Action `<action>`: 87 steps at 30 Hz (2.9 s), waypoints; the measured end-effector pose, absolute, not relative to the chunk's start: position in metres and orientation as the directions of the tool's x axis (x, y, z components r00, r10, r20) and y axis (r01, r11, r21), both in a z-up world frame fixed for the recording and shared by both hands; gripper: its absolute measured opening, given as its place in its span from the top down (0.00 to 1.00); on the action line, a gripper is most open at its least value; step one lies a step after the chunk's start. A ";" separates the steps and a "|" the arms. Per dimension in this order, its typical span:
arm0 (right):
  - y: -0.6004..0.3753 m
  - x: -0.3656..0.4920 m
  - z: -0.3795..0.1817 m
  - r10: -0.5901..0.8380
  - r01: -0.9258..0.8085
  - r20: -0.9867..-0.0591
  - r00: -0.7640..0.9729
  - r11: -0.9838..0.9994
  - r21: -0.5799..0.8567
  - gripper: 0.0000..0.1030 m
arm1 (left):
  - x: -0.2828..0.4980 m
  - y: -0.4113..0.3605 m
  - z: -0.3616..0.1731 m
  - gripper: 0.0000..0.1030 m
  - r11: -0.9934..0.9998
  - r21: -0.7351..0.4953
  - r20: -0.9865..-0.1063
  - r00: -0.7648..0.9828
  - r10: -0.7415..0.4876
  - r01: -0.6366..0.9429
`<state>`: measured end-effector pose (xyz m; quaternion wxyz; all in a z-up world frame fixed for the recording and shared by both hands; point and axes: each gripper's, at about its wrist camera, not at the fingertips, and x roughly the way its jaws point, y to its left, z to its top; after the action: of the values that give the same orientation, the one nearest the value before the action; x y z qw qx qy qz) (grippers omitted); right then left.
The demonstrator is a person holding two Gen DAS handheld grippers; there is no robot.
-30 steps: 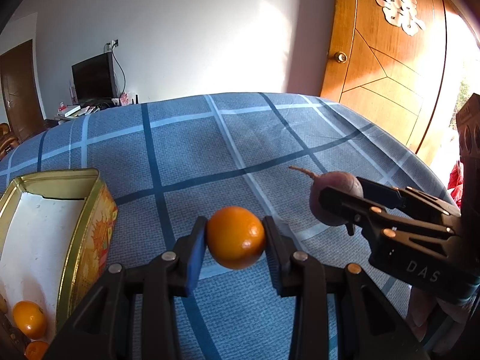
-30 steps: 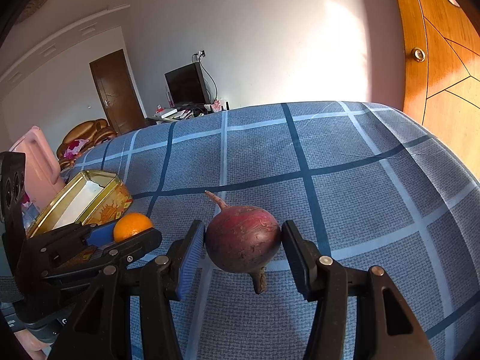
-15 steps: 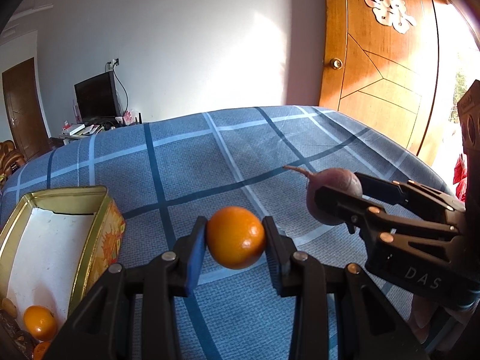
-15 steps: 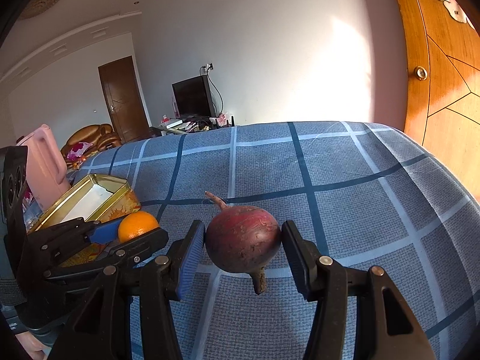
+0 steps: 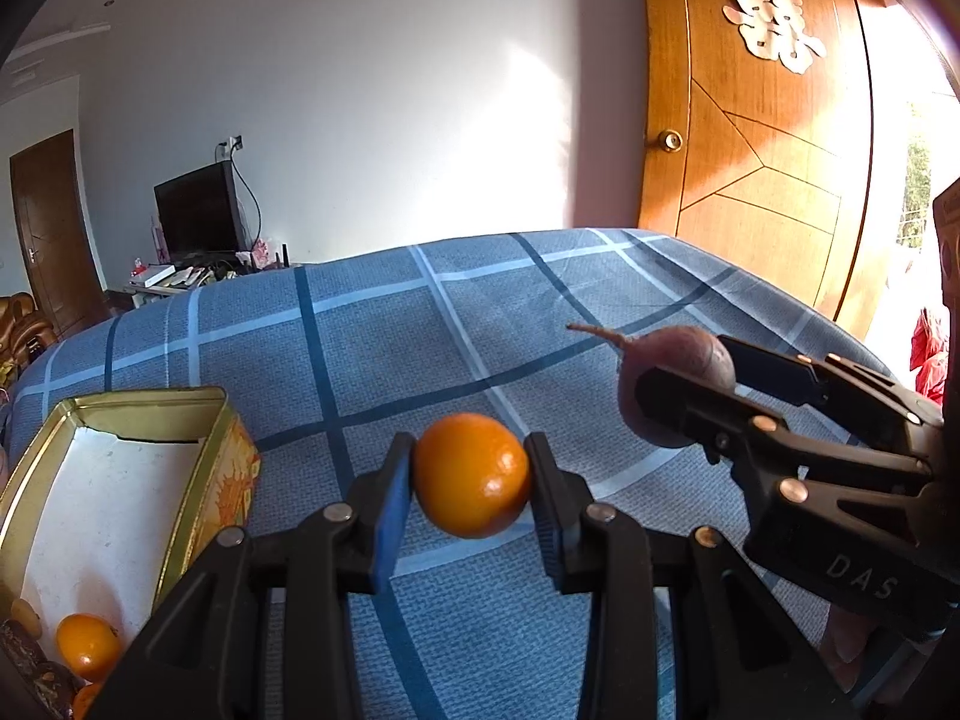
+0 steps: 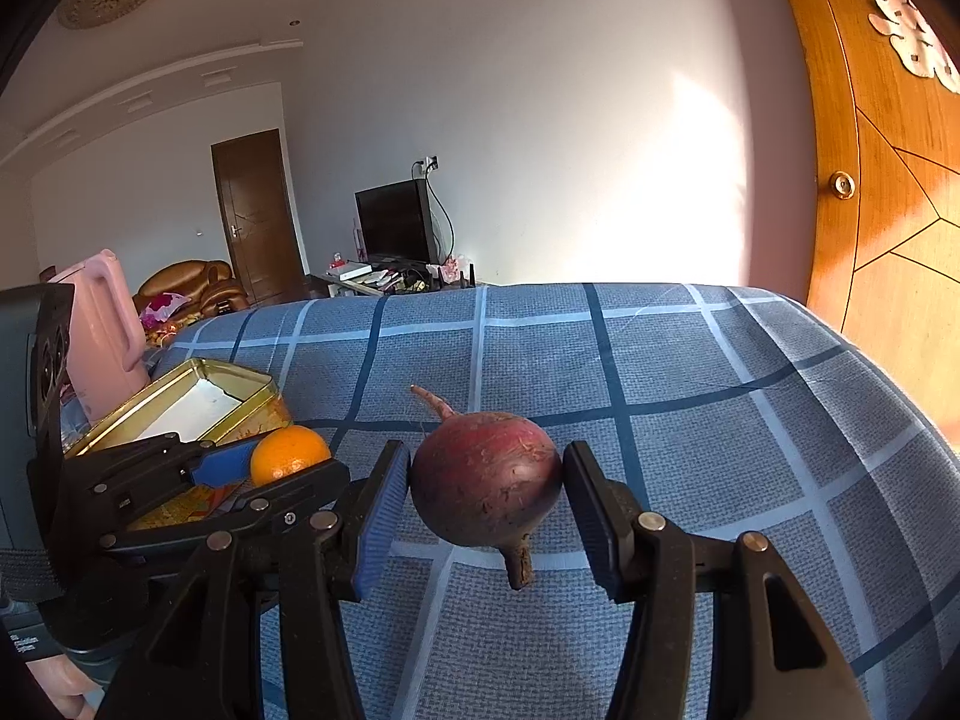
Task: Organize fruits
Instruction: 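Lift and carry the small orange and red beet toward the tin tray with both tools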
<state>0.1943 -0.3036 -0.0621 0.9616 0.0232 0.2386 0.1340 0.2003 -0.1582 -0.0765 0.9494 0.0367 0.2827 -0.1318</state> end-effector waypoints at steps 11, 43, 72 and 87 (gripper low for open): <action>-0.303 0.185 -0.058 0.267 -0.251 -0.407 0.874 0.964 0.092 0.47 | 0.192 -0.158 -0.072 0.63 0.965 0.016 -0.508 0.833 -0.219 0.263; -0.357 0.167 -0.061 0.095 -0.009 -0.463 0.881 0.983 0.184 0.25 | 0.187 -0.154 -0.070 0.63 0.965 0.021 -0.501 0.838 -0.216 0.261; -0.358 0.175 -0.075 0.119 -0.006 -0.603 0.789 0.983 0.186 0.46 | 0.185 -0.147 -0.071 0.63 0.973 0.012 -0.516 0.835 -0.191 0.230; -0.287 0.137 -0.038 0.271 -0.192 -0.495 0.825 0.960 0.205 0.46 | 0.148 -0.116 -0.060 0.63 0.976 -0.003 -0.531 0.827 -0.186 0.218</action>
<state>0.1369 -0.2866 -0.0381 0.9525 0.0734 0.2693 0.1217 0.1476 -0.1158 -0.0598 0.9553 0.0290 0.2746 -0.1059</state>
